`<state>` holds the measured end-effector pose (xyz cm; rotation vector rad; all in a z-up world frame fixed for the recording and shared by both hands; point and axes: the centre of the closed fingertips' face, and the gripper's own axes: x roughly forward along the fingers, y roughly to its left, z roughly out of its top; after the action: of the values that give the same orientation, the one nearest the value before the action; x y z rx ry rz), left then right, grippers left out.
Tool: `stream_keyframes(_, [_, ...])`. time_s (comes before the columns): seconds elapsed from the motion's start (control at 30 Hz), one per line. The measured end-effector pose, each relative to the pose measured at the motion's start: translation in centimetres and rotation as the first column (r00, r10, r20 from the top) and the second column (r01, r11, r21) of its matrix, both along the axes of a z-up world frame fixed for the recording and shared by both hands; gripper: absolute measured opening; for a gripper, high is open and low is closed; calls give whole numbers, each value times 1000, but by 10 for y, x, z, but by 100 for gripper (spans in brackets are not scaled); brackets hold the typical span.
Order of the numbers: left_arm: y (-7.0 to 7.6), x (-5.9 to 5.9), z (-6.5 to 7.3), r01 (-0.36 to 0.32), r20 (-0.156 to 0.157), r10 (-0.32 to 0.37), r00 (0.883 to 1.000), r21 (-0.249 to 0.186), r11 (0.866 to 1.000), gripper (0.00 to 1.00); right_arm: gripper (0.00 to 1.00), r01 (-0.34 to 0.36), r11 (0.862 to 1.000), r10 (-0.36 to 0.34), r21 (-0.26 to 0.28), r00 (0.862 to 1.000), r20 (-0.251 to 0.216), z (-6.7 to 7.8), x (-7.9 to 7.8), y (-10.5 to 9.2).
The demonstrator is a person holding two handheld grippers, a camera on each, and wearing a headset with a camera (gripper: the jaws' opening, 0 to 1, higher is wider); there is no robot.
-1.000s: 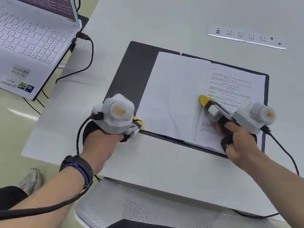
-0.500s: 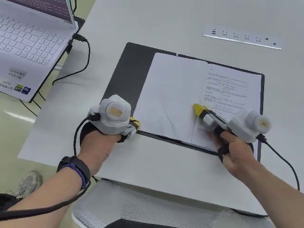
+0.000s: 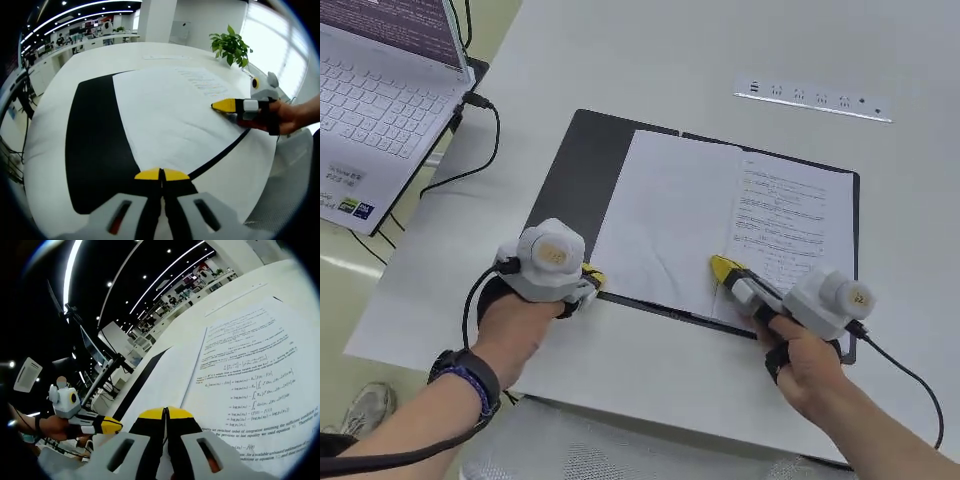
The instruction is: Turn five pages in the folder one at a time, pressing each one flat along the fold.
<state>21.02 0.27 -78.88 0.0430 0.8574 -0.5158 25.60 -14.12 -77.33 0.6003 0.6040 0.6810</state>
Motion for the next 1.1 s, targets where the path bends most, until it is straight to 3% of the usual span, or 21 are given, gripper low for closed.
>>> stream_keyframes(0.53, [2, 2, -4, 12, 6, -13, 1000, 15, 1000, 0, 0, -17, 1000, 17, 2, 1000, -25, -7, -30, 0])
stream_keyframes(0.67, [2, 2, -4, 10, 6, -10, 1000, 12, 1000, 0, 0, 8, 1000, -6, 29, 998, -57, -8, -36, 0])
stream_keyframes(0.73, [2, 2, -4, 6, 4, -6, 1000, 10, 1000, 0, 0, 55, 996, -50, 68, 996, -73, -8, -37, -2])
stream_keyframes(0.87, [1, 1, -4, 7, 3, -7, 1000, 13, 1000, 1, 0, 56, 996, -51, 70, 995, -81, -7, -38, -3])
stream_keyframes(1.03, [-1, 0, -3, -10, -5, 10, 1000, 1, 1000, 4, 0, 50, 997, -43, 59, 994, -102, -7, -38, -2])
stream_keyframes(1.1, [-1, -1, -2, -45, -12, 44, 999, -36, 998, 5, 0, 63, 995, -54, 74, 991, -122, -7, -39, -3])
